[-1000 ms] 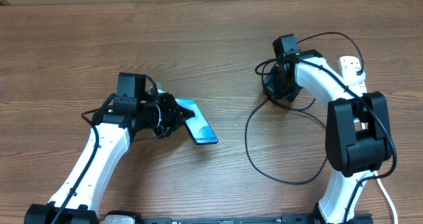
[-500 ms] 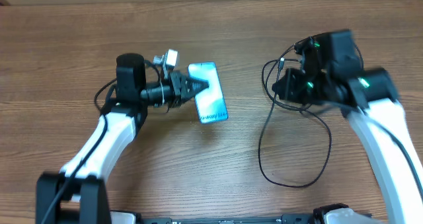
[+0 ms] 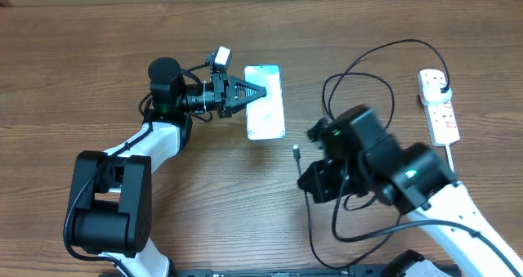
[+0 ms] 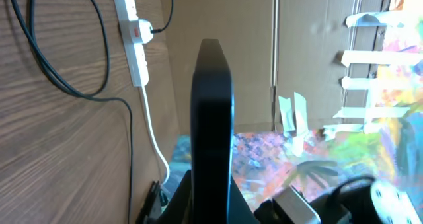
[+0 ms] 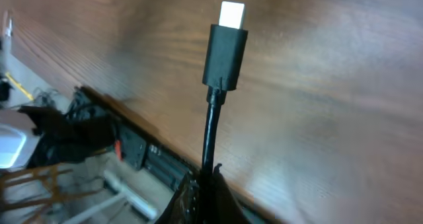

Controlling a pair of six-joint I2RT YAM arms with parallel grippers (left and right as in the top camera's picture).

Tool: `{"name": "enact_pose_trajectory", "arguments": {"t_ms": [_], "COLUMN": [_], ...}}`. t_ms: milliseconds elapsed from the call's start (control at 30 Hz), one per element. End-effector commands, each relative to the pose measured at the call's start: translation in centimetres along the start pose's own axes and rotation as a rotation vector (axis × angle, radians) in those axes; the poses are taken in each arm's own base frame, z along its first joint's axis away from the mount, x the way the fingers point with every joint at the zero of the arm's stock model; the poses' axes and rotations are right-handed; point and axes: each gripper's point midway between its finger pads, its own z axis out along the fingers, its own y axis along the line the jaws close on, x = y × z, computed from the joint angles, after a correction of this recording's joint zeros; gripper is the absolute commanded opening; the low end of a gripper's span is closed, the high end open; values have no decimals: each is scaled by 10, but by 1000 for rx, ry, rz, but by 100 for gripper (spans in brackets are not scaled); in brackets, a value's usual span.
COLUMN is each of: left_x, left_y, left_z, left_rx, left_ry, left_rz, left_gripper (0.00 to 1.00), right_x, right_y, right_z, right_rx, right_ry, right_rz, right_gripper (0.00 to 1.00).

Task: Plug charger to phone and switch on socket
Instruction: 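Lift the phone upright with the left gripper and bring the plug below it, then push the USB-C plug up into the phone's bottom port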

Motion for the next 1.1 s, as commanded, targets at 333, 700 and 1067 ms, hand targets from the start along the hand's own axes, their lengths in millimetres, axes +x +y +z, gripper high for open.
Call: {"name": "enact_pose_trajectory", "arguments": {"t_ms": [333, 700, 1067], "left_x": [-12, -17, -16], "left_y": [-10, -10, -10], "left_z": [1, 1, 1], "left_rx": [5, 0, 0], "left_ry": [-33, -63, -54], "left_rz": [7, 8, 45], "left_gripper": [4, 4, 4], "right_x": [-15, -21, -30], "right_y": [23, 24, 24], "right_z": [33, 47, 47], "right_rx": [-44, -55, -49], "right_ry": [-26, -3, -44], "right_rz": [-7, 21, 43], "right_gripper": [4, 4, 4]}}
